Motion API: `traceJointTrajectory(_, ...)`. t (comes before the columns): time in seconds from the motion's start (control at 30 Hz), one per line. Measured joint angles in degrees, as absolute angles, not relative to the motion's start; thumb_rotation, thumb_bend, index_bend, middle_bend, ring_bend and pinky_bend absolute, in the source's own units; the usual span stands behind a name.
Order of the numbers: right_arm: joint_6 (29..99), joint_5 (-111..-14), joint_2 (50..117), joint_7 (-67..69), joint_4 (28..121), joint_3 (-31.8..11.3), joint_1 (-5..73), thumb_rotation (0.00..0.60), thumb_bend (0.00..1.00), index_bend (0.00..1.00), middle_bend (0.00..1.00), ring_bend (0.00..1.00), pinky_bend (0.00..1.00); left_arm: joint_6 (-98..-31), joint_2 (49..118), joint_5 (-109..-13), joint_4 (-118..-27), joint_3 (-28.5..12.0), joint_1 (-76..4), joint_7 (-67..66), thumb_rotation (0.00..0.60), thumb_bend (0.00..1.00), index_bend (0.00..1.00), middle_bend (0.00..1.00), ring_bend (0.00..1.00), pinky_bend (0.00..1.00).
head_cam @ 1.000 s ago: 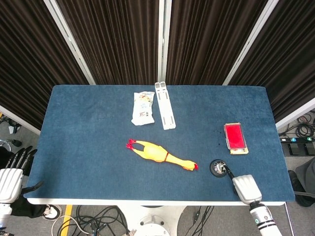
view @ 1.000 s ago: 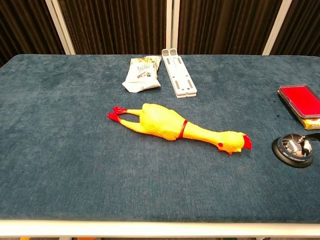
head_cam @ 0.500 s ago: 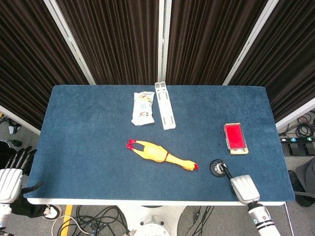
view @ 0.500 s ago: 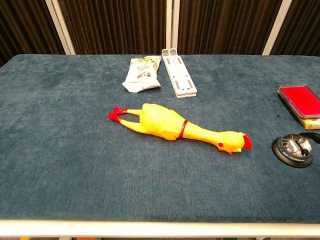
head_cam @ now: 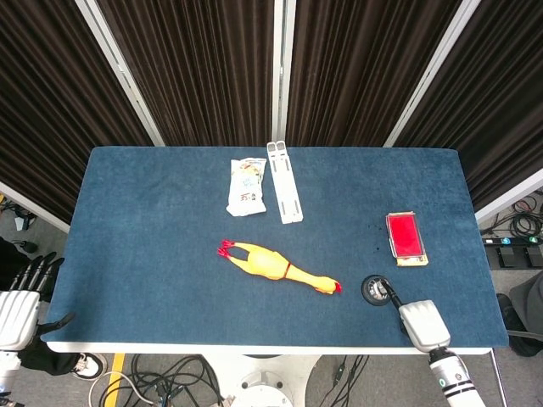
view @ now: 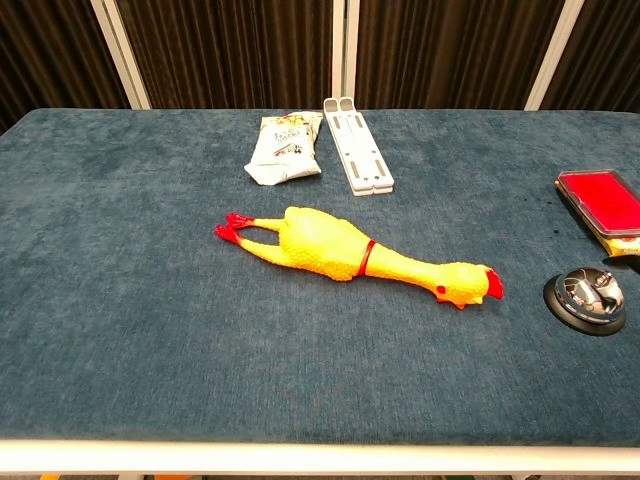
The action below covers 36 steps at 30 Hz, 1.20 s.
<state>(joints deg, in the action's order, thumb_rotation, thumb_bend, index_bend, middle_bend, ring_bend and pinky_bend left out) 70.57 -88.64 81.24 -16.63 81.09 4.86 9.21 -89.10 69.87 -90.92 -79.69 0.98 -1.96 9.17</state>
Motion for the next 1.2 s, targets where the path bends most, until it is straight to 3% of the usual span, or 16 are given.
traceJointTrajectory(0.3, 69.2, -87.1, 81.5, -17.6, 81.1, 4.9, 9.4, 0.600, 1.00, 0.00, 0.89, 0.85, 0.73, -89.1, 69.9, -90.8, -79.5, 1.0, -1.9, 9.5, 0.600, 0.12, 0.11, 0.03, 0.00, 0.14)
traceJointTrajectory(0.6, 78.3, -90.7, 79.7, -13.6, 82.3, 2.7, 8.7, 0.600, 1.00, 0.00, 0.88, 0.83, 0.72, -89.3, 69.7, -91.4, -80.5, 1.0, -2.1, 8.7, 0.600, 0.12, 0.11, 0.03, 0.00, 0.14)
traceJointTrajectory(0.67, 81.0, -91.2, 79.4, -12.0, 81.9, 1.8, 8.3, 0.600, 0.98, 0.00, 0.77, 0.71, 0.64, -89.3, 69.6, -91.4, -80.7, 1.0, -2.1, 8.4, 0.600, 0.12, 0.11, 0.03, 0.00, 0.14)
traceJointTrajectory(0.7, 82.2, -91.3, 79.3, -11.0, 81.6, 1.3, 8.0, 0.600, 0.89, 0.00, 0.60, 0.54, 0.52, -89.3, 69.6, -91.5, -80.9, 1.0, -2.1, 8.3, 0.600, 0.12, 0.11, 0.03, 0.00, 0.14)
traceJointTrajectory(0.73, 83.6, -91.2, 78.9, -9.6, 81.2, 0.6, 7.7, 0.600, 0.69, 0.00, 0.33, 0.28, 0.30, -89.3, 69.5, -91.5, -81.1, 1.0, -2.1, 8.1, 0.600, 0.12, 0.11, 0.03, 0.00, 0.14)
traceJointTrajectory(0.77, 84.2, -90.9, 78.7, -8.7, 81.0, 0.1, 7.5, 0.600, 0.53, 0.00, 0.17, 0.14, 0.16, -89.4, 69.5, -91.5, -81.3, 1.0, -2.1, 7.9, 0.600, 0.12, 0.11, 0.03, 0.00, 0.14)
traceJointTrajectory(0.83, 84.5, -89.5, 77.9, -7.8, 81.0, -0.7, 7.0, 0.600, 0.26, 0.00, 0.00, 0.00, 0.01, -89.4, 69.3, -91.5, -81.9, 1.0, -2.1, 7.5, 0.600, 0.12, 0.11, 0.03, 0.00, 0.14)
traceJointTrajectory(0.93, 84.0, -85.1, 76.3, -10.5, 82.4, -2.3, 6.2, 0.600, 0.15, 0.00, 0.00, 0.00, 0.00, -89.3, 68.9, -91.4, -82.9, 0.9, -2.2, 6.8, 0.600, 0.12, 0.11, 0.03, 0.00, 0.14)
traceJointTrajectory(1.2, 81.7, -75.5, 71.4, -16.0, 87.6, -5.2, 4.6, 0.600, 0.21, 0.00, 0.00, 0.00, 0.00, -89.3, 68.8, -91.4, -83.5, 0.7, -2.3, 5.9, 0.600, 0.12, 0.11, 0.03, 0.00, 0.14)
